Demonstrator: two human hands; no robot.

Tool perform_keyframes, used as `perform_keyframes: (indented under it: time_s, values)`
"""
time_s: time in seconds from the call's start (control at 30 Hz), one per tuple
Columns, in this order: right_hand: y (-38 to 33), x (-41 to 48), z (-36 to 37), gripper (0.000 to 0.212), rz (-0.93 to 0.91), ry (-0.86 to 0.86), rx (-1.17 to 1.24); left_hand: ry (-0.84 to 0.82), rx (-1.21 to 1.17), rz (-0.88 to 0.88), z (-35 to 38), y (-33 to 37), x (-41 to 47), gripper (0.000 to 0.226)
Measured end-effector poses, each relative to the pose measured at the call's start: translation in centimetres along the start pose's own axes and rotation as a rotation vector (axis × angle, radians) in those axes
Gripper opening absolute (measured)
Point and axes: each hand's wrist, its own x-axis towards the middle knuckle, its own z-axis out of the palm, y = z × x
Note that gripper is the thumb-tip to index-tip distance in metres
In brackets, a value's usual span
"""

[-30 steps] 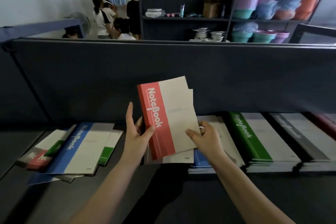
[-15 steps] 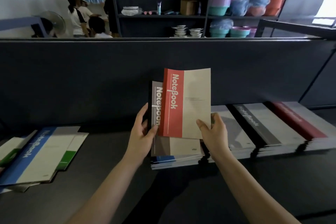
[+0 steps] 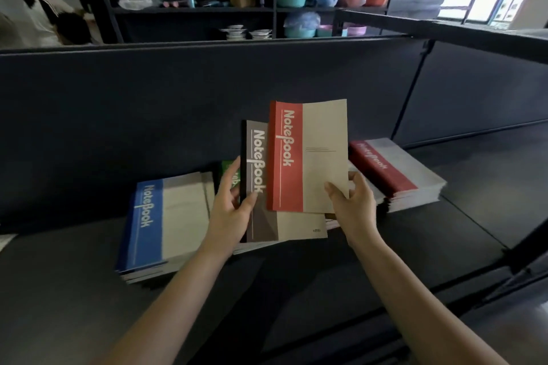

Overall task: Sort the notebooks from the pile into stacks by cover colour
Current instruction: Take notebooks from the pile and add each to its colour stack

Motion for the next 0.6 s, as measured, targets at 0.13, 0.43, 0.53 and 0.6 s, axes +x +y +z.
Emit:
perform_keyframes:
  time_s: [0.13, 0.43, 0.53, 0.6]
  values:
    - [1.1, 2.9, -5.4, 0.02, -0.004, 0.089, -0.009, 0.004, -0.003, -0.015, 5.0, 0.4, 1.2, 0.06]
    - [4.4, 9.8, -15.3, 0.032, 0.046, 0.248, -0.224, -0.007, 0.107, -0.079, 13.0, 1.0, 4.2, 0.065]
    - [5.5, 11.3, -16.7, 0.034, 0.077, 0.285, -0.243, -0.026, 0.219, -0.101, 14.5, 0.3, 5.0, 0.07]
    - [6.2, 11.9, -17.0, 0.035, 0.079, 0.299, -0.274, -0.04, 0.337, -0.072, 15.4, -0.2, 5.0, 0.077]
